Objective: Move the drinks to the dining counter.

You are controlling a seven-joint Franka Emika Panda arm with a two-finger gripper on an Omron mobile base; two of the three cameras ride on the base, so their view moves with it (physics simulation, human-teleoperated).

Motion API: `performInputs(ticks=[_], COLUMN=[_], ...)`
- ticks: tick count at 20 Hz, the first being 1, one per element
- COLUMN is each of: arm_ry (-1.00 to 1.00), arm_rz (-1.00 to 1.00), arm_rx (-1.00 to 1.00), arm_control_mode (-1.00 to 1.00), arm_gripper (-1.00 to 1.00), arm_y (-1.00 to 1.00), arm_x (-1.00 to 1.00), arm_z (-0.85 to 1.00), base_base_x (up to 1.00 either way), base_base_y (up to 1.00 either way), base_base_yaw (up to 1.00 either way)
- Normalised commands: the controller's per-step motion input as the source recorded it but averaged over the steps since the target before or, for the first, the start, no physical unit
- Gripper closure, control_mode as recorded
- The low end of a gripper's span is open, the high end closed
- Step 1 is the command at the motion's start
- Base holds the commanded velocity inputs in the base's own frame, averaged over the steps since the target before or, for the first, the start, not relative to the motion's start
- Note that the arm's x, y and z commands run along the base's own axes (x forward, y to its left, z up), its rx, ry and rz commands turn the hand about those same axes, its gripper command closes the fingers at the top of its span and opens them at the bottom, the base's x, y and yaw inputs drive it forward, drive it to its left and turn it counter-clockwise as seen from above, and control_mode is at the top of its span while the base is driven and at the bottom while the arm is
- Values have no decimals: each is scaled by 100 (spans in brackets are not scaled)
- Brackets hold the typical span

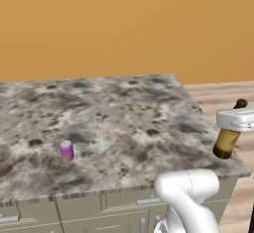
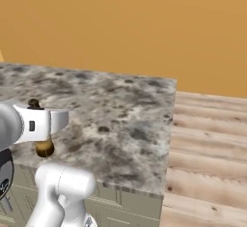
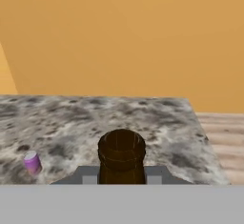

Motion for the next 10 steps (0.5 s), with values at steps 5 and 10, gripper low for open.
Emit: performInputs(ticks=[5,10], arm_ry=[0,0], arm_rz=[14,25], arm_rx=[0,1], arm_control_mode=[-100,-100], arm_gripper=[100,100], arm_y=[0,-1], arm_x=[47,30], arm_z=[3,-2], base_base_x=[0,0], base_base_y=[0,0], base_base_yaw=[0,0])
